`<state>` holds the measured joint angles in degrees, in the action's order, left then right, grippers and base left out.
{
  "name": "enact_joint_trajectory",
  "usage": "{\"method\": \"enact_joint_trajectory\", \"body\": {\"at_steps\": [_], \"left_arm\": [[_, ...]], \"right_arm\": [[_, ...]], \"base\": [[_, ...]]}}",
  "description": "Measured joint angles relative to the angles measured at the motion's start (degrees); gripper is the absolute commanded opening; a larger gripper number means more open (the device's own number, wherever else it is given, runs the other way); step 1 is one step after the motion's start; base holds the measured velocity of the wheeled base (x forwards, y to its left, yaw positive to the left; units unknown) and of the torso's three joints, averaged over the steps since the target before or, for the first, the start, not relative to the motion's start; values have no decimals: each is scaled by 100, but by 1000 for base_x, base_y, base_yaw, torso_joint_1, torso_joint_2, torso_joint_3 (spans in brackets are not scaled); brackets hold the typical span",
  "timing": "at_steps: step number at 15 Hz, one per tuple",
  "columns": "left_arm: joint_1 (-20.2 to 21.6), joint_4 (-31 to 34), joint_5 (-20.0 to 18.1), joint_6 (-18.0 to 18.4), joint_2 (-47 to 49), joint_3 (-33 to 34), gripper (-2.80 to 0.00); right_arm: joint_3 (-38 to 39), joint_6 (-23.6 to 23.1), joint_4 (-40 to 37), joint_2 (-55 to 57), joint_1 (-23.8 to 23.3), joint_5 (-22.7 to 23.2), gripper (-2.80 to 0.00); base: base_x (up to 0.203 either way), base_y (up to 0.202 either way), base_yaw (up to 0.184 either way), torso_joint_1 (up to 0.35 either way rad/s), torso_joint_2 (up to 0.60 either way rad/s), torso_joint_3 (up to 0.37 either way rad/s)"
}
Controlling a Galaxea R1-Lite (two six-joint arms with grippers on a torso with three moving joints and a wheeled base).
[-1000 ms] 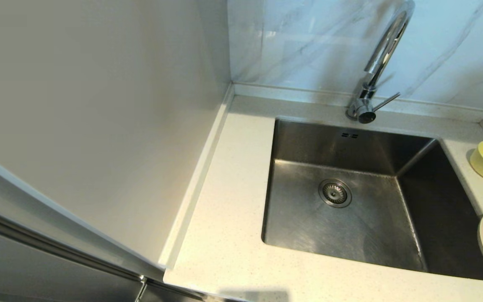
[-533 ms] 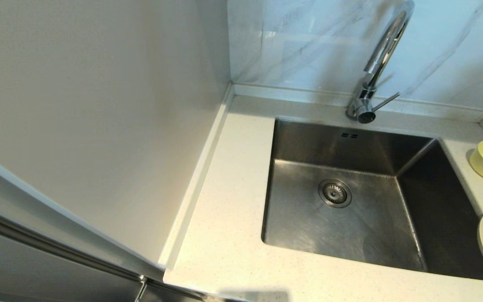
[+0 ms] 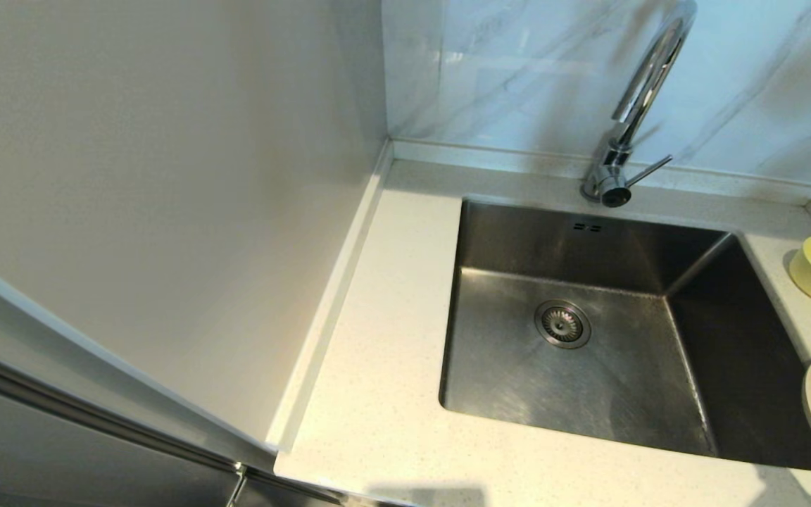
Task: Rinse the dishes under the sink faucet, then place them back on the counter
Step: Turn on the faucet
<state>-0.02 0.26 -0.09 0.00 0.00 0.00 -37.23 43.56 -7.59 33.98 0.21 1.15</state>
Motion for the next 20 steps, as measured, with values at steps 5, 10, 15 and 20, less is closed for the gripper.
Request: {"method": "enact_joint_trajectory", "body": {"at_steps": [5,10,15,20], "left_arm": [[2,1,-1,0,0,0,-280],[2,1,1,2,0,0,-280],[2,1,-1,0,0,0,-280],[2,1,0,0,0,0,-280]], "right_arm": [[-1556,1174,-553,1847,1,11,-280],[-1831,-1544,1363,3383,-11,-260,-280],[-2536,-2836,2686,4601,-16,-1027,-280],[-3488,-2795,2761,5567,-10,-1068,-280]], "base": [[0,0,0,0,0,0],[0,0,0,0,0,0],[0,0,0,0,0,0],[0,0,0,0,0,0]]}}
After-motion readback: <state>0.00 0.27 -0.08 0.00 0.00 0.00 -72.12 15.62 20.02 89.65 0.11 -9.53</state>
